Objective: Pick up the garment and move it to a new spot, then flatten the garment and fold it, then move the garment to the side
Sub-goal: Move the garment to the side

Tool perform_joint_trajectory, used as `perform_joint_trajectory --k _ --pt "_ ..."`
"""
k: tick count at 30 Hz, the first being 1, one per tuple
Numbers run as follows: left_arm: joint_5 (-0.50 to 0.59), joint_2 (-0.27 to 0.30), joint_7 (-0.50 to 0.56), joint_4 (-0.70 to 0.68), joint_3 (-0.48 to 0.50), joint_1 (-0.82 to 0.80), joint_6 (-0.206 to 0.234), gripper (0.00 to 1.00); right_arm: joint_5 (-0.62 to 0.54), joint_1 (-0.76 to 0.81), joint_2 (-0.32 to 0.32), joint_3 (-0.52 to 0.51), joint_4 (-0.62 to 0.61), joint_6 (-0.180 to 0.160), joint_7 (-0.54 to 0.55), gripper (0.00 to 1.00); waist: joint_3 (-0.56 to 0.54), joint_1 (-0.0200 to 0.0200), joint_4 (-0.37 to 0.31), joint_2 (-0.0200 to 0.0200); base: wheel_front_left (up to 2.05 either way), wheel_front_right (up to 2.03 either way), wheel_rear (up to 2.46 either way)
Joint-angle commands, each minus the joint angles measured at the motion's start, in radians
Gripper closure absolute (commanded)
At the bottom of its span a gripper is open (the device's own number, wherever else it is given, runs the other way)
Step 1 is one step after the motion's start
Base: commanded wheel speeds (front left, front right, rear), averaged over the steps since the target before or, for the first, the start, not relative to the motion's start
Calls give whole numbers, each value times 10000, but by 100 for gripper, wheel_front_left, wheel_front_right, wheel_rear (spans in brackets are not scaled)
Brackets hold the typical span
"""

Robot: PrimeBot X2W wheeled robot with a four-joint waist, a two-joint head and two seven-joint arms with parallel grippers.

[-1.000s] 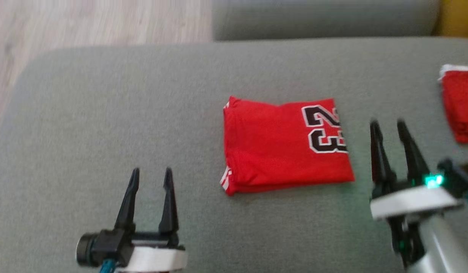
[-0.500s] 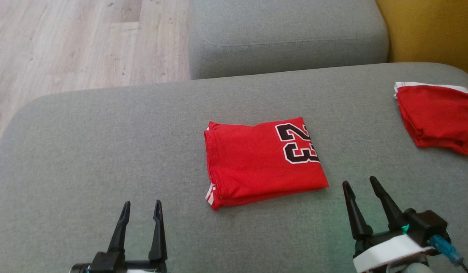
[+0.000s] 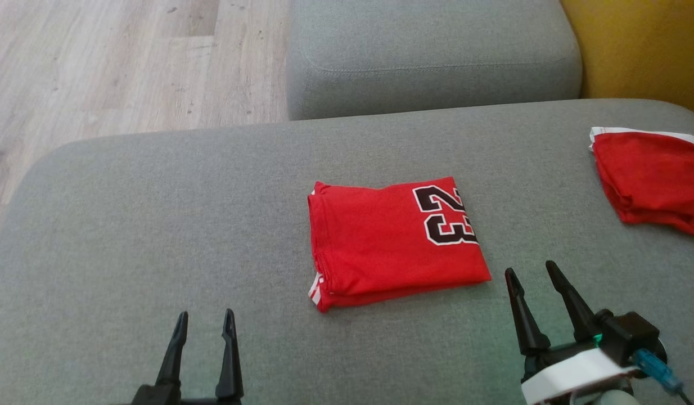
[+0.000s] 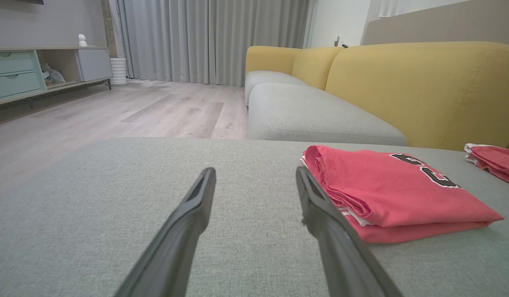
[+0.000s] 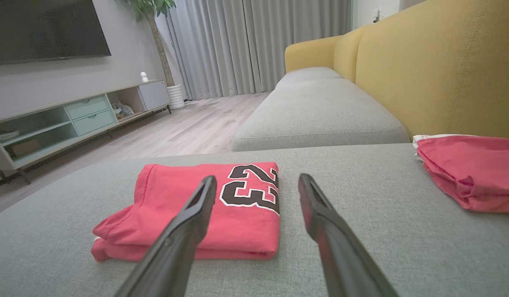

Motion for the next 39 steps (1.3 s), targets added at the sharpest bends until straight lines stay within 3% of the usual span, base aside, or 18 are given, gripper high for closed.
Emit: perform_joint_trajectory --k 1,9,15,23,29,30,31,32,33,39 --pt "-15 -39 -53 -301 331 -249 73 0 -142 -182 -77 143 -285 67 -137 0 7 0 -8 0 0 0 0" --pt "-31 -39 -53 -388 272 -292 151 0 -28 -349 -28 106 267 67 -137 0 135 0 35 0 0 0 0" --pt "31 -39 -53 -792 66 -490 282 0 333 -1889 -274 537 2247 67 -114 0 754 0 137 0 0 0 0" --pt "60 -39 -53 -1111 -514 -1232 358 0 1457 -5229 -447 852 4857 67 1248 0 2128 0 543 0 0 0 0" --pt "-68 -39 -53 -1032 -763 -1637 480 0 2016 -6233 -375 1425 6358 67 1848 0 2577 0 942 0 0 0 0" --pt "-95 -39 -53 -1038 -754 -1655 517 0 2109 -6252 -329 1565 6484 67 1899 5 2612 0 962 0 0 0 0" --pt "-119 -39 -53 -1050 -744 -1670 548 0 2173 -6259 -297 1722 6543 67 1884 29 2647 0 965 0 0 0 0" --pt "-135 -39 -53 -1066 -729 -1681 578 0 2259 -6251 -262 1854 6581 67 1846 56 2682 0 946 0 0 0 0" --pt "-148 -39 -53 -1085 -709 -1690 611 0 2331 -6240 -246 1998 6610 67 1810 100 2721 0 906 0 0 0 0" --pt "-152 -39 -53 -1148 -664 -1833 635 0 2568 -6724 -655 2415 6689 67 1131 100 2969 0 435 0 0 0 0"
